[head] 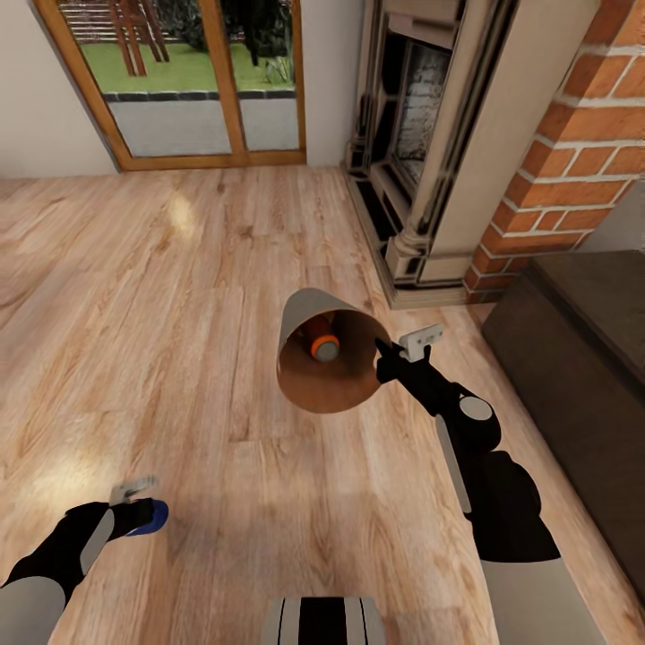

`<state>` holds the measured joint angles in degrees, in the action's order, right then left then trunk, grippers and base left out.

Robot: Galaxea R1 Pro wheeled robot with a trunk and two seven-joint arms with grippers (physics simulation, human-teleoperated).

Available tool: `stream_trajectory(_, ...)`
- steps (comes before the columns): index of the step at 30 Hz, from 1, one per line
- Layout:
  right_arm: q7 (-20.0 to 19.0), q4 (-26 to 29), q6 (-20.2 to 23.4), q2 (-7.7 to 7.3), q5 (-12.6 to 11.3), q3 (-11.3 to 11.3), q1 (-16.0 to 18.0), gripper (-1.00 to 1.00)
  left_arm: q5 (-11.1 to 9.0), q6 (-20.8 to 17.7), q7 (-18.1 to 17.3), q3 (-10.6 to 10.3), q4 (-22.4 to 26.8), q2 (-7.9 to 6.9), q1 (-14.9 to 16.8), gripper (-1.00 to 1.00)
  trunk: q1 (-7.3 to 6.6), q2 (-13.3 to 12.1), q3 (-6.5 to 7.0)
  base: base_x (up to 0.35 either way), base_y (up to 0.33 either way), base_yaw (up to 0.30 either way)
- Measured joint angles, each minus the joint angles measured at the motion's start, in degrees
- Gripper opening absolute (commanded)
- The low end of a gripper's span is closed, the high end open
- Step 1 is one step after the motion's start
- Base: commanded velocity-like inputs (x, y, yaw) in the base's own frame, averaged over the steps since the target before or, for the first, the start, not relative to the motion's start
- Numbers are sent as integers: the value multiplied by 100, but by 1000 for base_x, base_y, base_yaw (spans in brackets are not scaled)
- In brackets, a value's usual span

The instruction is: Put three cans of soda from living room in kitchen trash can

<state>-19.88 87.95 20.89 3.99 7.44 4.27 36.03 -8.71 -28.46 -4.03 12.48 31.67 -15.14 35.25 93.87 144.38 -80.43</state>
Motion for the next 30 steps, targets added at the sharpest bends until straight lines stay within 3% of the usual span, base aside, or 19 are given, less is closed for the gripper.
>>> stream_trajectory(7,20,-30,28,10,1,-2,-1,-100,-4,5,-1,0,5,16,0,-100,-18,-9,155,0,0,0)
stream_trajectory(15,33,-115,808,9,48,-1,-2,-100,-11,12,-5,-8,61,75,0,-100,-39,-20,332,0,0,0)
stream_trajectory(30,37,58,1471,-23,92,-25,-130,-100,-14,6,-49,-15,391,83,7,-100,-78,-40,665,0,0,0)
